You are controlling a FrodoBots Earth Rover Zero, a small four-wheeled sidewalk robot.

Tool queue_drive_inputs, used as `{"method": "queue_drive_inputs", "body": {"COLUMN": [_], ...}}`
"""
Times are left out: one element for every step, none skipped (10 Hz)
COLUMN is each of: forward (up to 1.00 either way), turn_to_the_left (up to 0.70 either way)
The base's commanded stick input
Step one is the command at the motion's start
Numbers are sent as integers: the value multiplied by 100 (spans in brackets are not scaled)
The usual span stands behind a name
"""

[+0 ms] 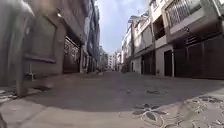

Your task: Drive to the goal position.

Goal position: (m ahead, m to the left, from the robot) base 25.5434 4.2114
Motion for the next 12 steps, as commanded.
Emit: {"method": "queue_drive_inputs", "body": {"forward": [100, 100, 100, 100, 100, 100, 100, 100, 100, 100, 100, 100], "turn_to_the_left": [-34, -34, -34, -34, -34, 6, 6, 6, 6, 6, 6, 6]}}
